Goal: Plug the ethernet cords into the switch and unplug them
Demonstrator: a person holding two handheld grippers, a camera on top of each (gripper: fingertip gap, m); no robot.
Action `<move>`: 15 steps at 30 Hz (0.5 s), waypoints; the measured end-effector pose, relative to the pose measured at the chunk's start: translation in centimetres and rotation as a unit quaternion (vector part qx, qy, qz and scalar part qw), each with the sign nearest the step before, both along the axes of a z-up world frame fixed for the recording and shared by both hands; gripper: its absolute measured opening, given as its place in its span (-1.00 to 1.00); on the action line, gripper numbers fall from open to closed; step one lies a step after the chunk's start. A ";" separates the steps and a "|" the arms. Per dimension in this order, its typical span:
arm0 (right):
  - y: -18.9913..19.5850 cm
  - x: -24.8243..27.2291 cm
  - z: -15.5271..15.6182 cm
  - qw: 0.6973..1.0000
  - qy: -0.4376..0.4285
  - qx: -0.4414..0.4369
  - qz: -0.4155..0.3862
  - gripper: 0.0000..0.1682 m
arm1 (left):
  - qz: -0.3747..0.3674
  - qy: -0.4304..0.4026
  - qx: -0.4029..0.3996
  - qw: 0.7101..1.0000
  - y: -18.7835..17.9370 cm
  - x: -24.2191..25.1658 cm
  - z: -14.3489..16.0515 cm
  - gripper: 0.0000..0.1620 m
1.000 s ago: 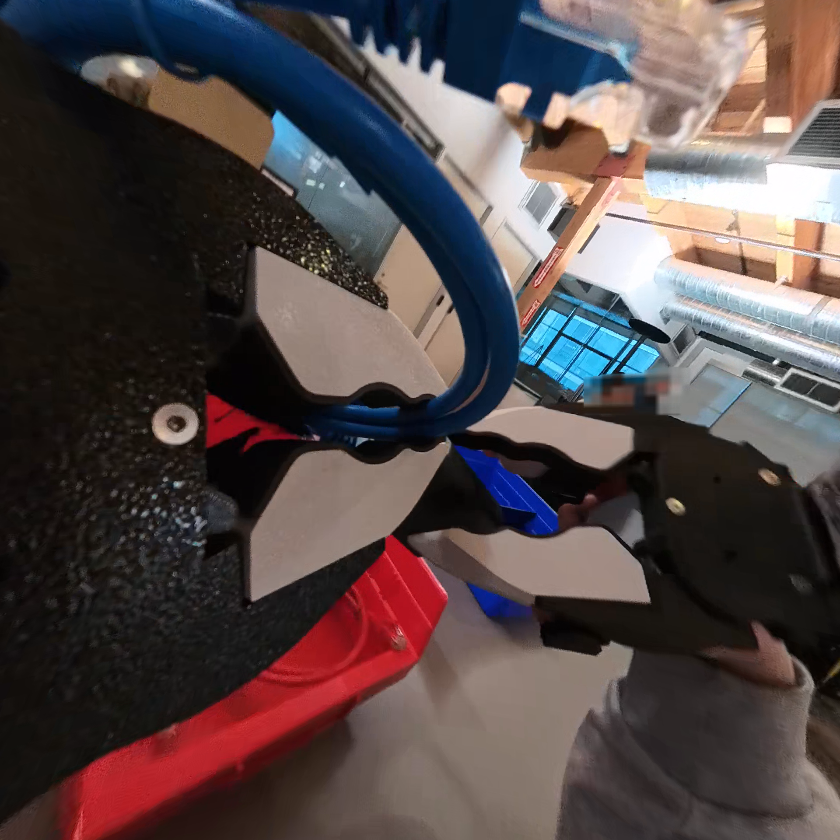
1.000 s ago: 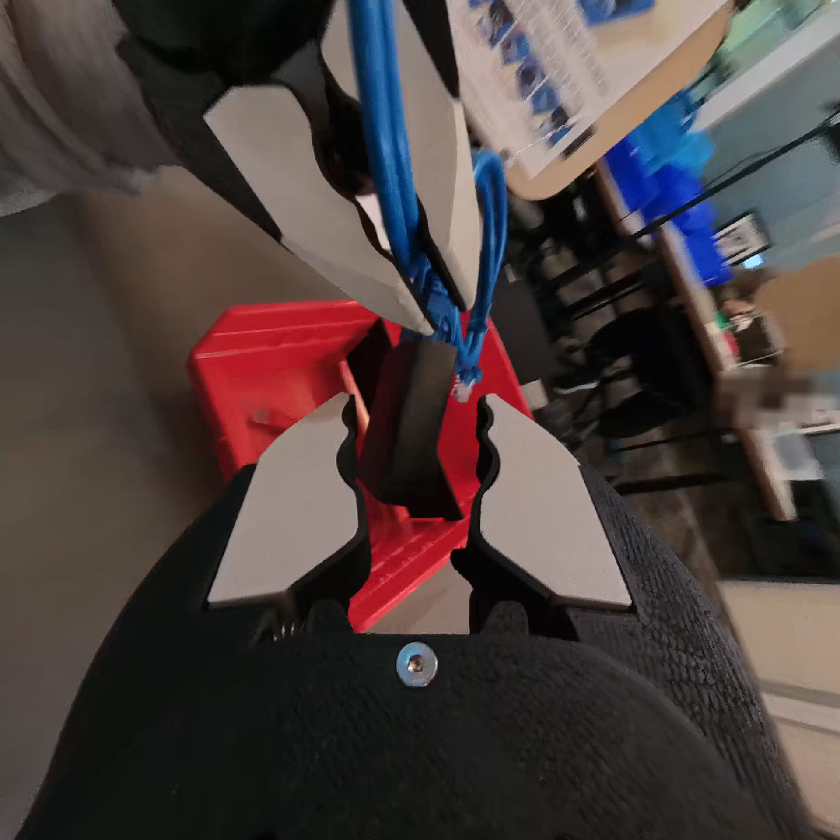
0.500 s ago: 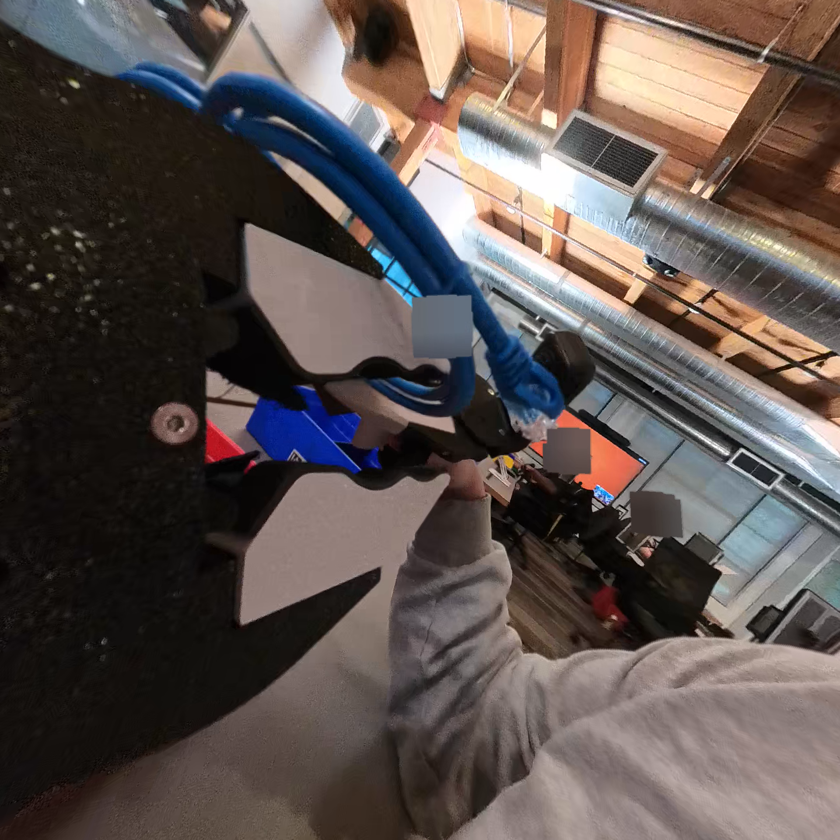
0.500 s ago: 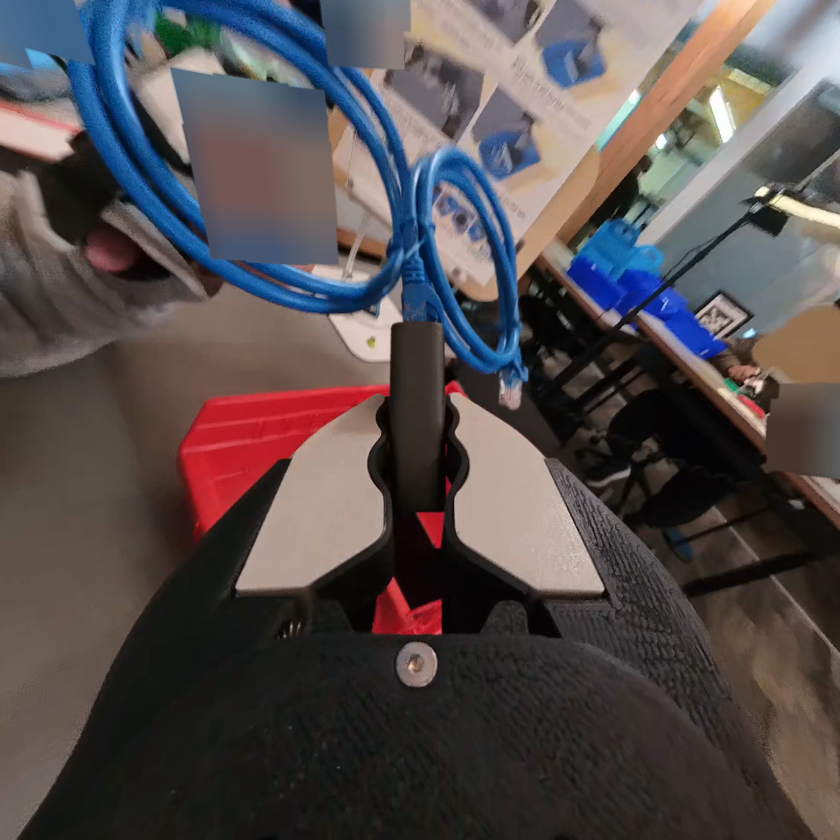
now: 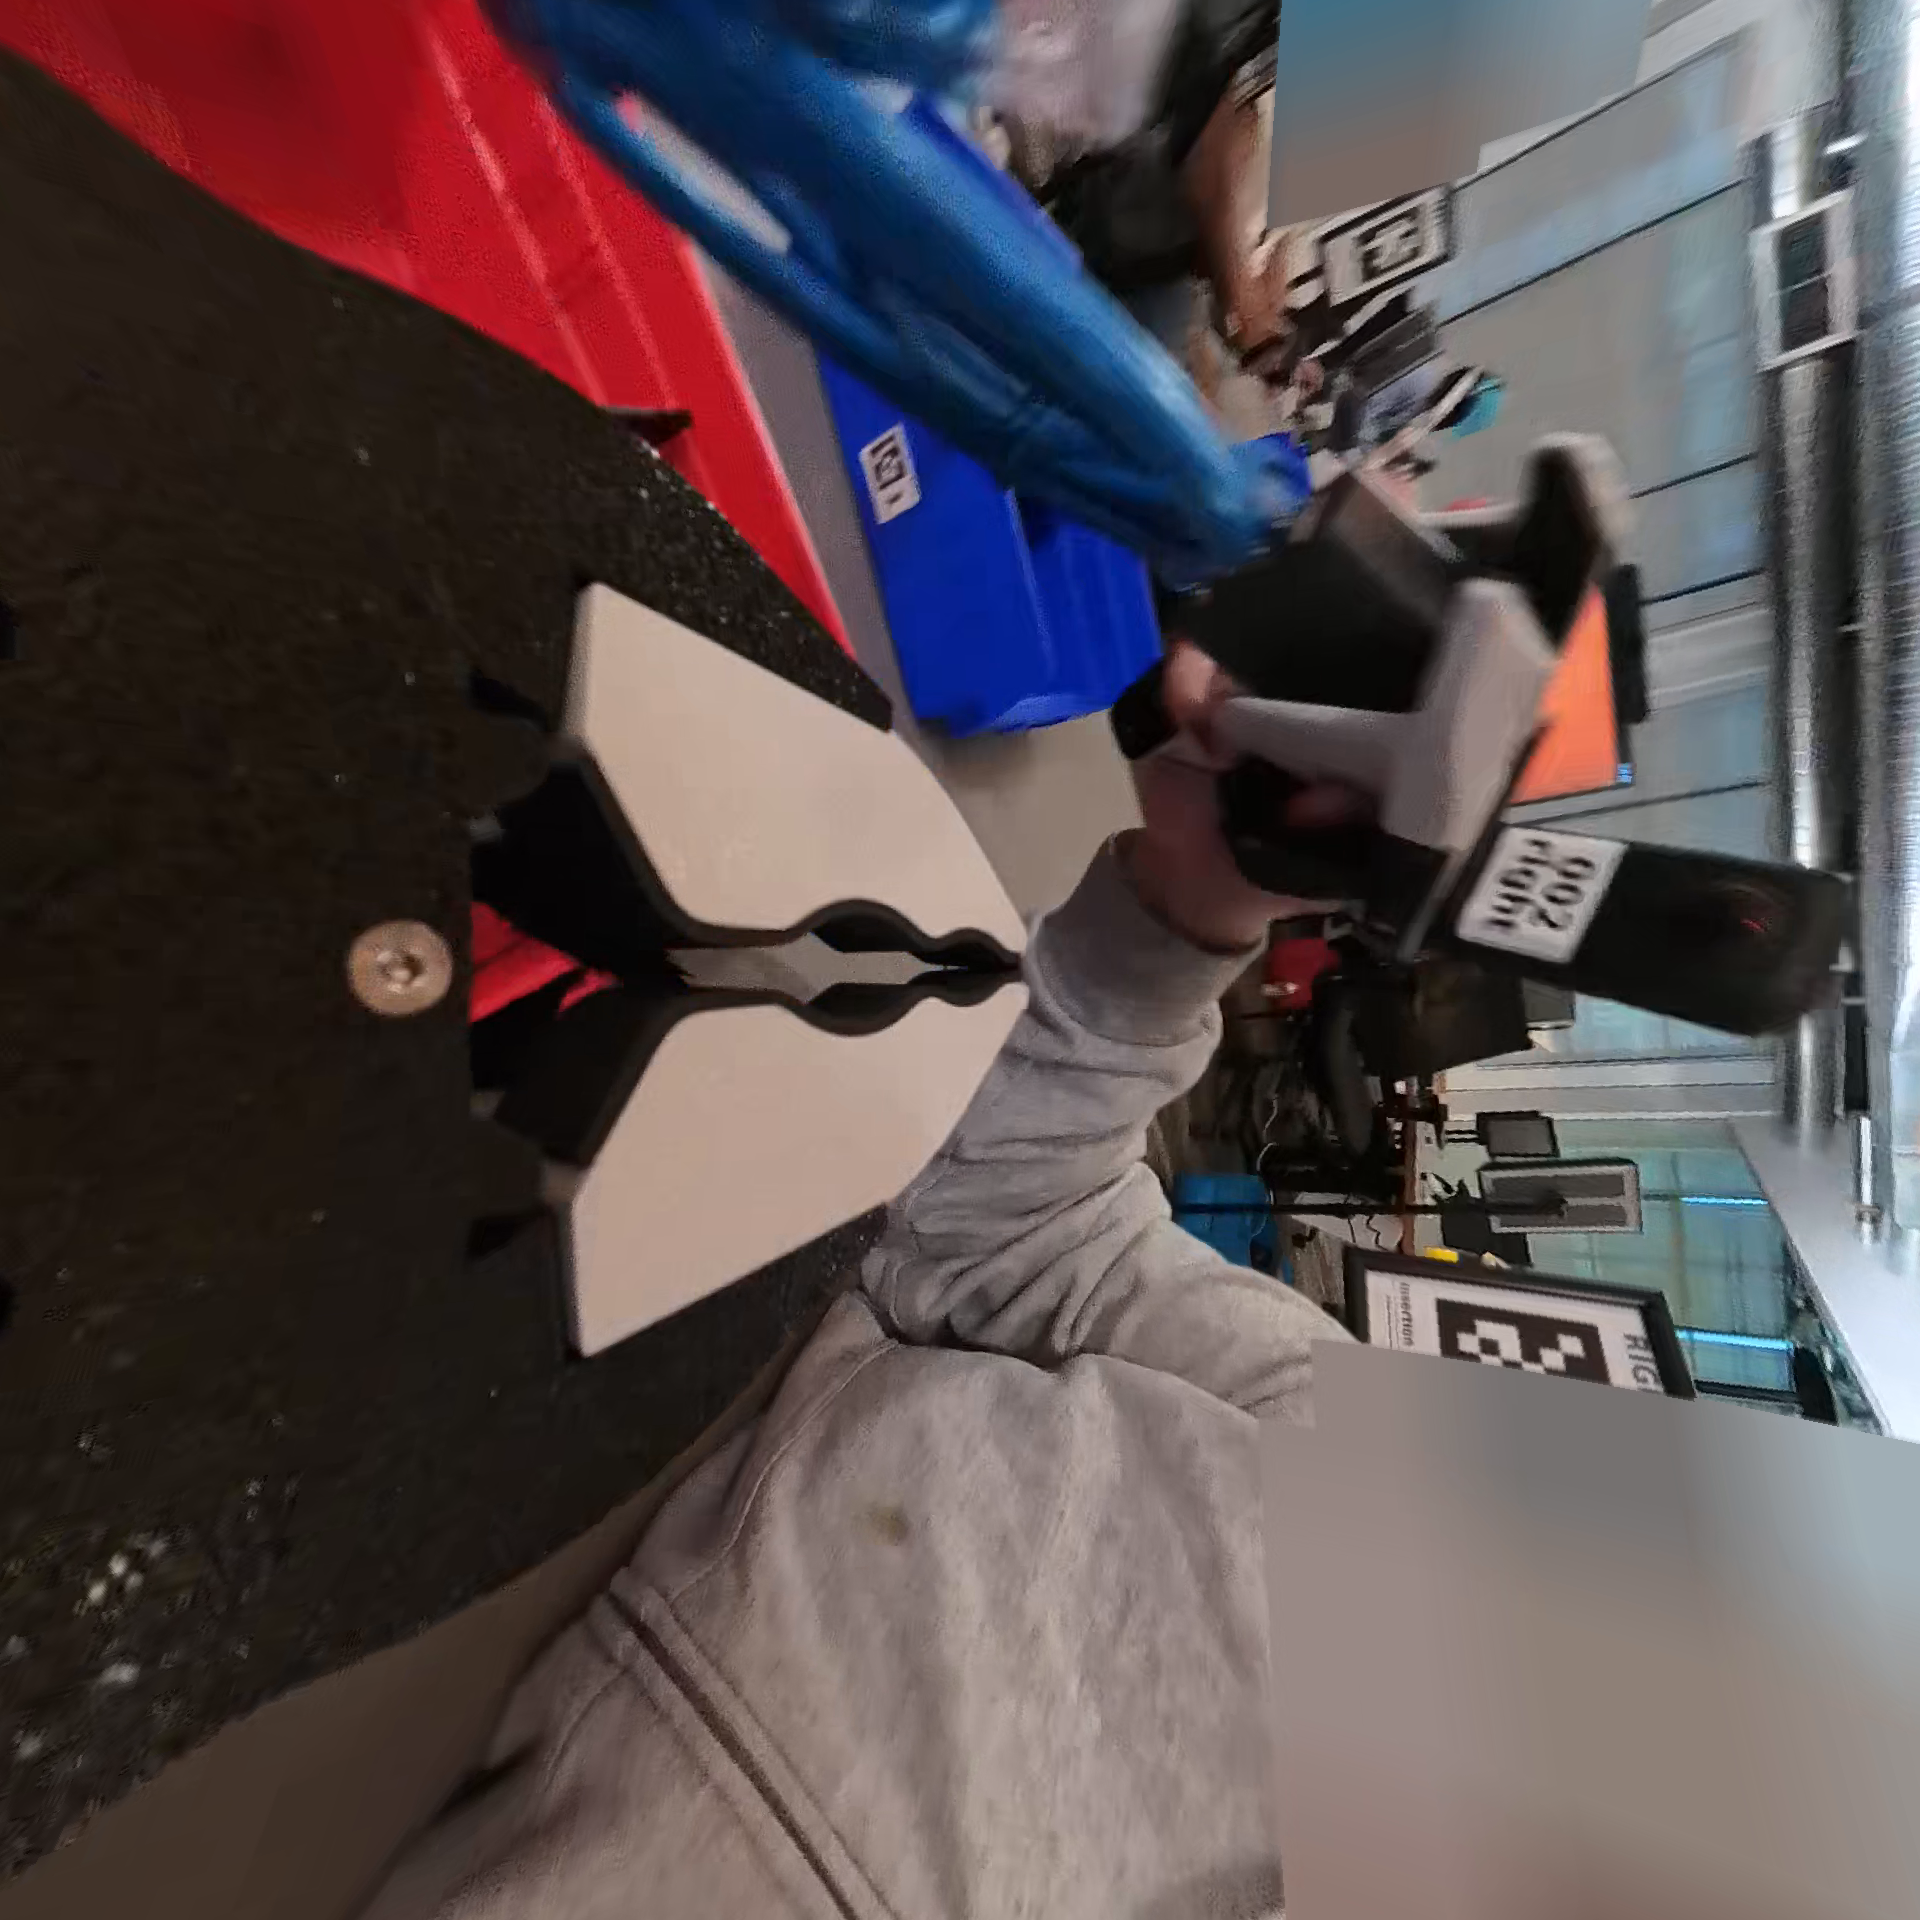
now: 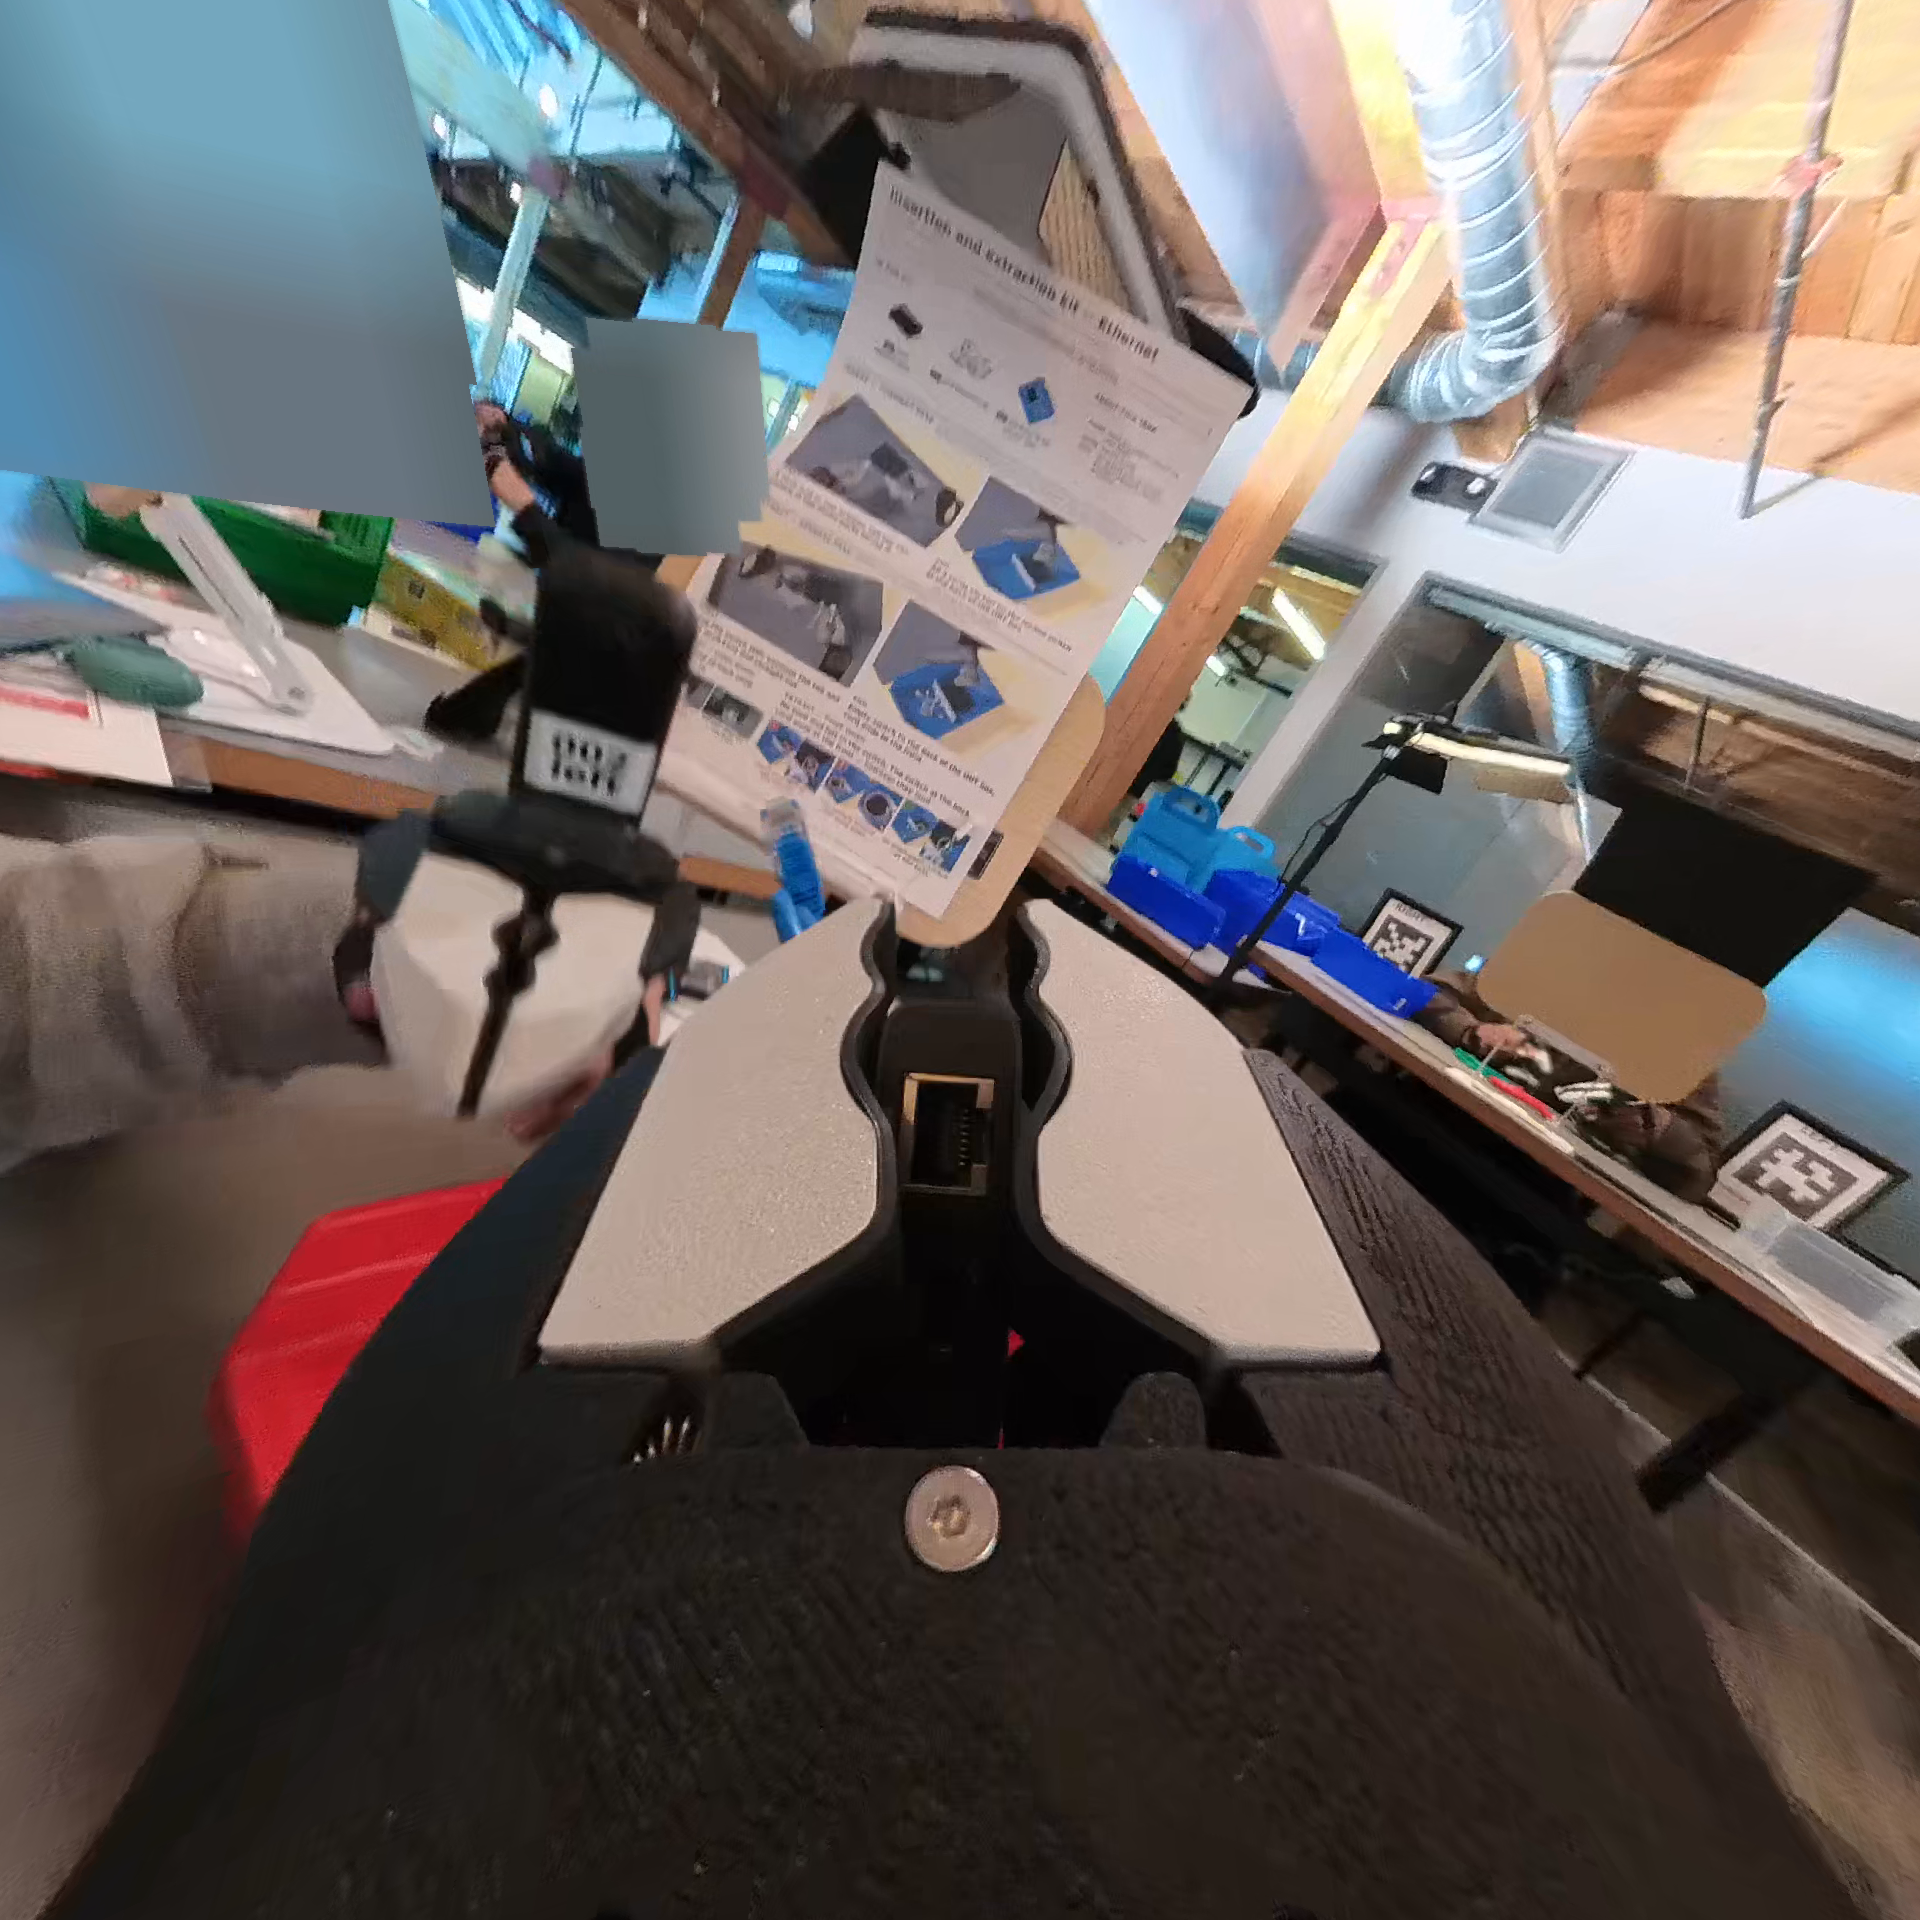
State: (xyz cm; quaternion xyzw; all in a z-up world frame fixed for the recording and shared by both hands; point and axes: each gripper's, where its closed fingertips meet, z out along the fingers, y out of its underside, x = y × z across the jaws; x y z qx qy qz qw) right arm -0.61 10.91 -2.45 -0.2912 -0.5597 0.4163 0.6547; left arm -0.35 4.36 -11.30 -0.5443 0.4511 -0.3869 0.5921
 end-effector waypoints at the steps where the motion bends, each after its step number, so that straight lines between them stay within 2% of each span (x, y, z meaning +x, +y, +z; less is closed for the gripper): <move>1: 0.0 0.1 0.5 1.000 0.017 -0.006 0.000 -0.78 | 0.000 0.000 -0.020 1.000 0.4 0.4 -0.5 -1.00; 2: -0.1 0.3 1.1 0.999 0.041 -0.015 0.003 -0.77 | -0.002 -0.005 -0.036 0.999 0.7 0.9 -0.9 -0.96; 4: -0.7 0.9 2.6 0.995 0.094 -0.038 0.018 -0.78 | 0.031 -0.016 -0.065 0.997 2.2 1.7 -1.1 -0.69; 5: -1.1 1.4 3.5 0.990 0.125 -0.056 0.033 -0.78 | 0.053 -0.030 -0.070 0.996 2.9 2.0 -0.8 -0.50; 9: -3.3 2.4 5.4 0.960 0.188 -0.152 0.144 -0.76 | 0.151 -0.128 -0.057 0.979 5.0 2.2 1.5 -0.21; 12: -5.3 1.9 5.3 0.943 0.183 -0.185 0.208 -0.77 | 0.115 -0.237 -0.030 0.964 3.4 2.1 4.1 -0.27; 15: -6.5 0.9 4.8 0.941 0.172 -0.186 0.225 -0.76 | 0.080 -0.313 -0.006 0.946 2.0 1.1 5.8 -0.36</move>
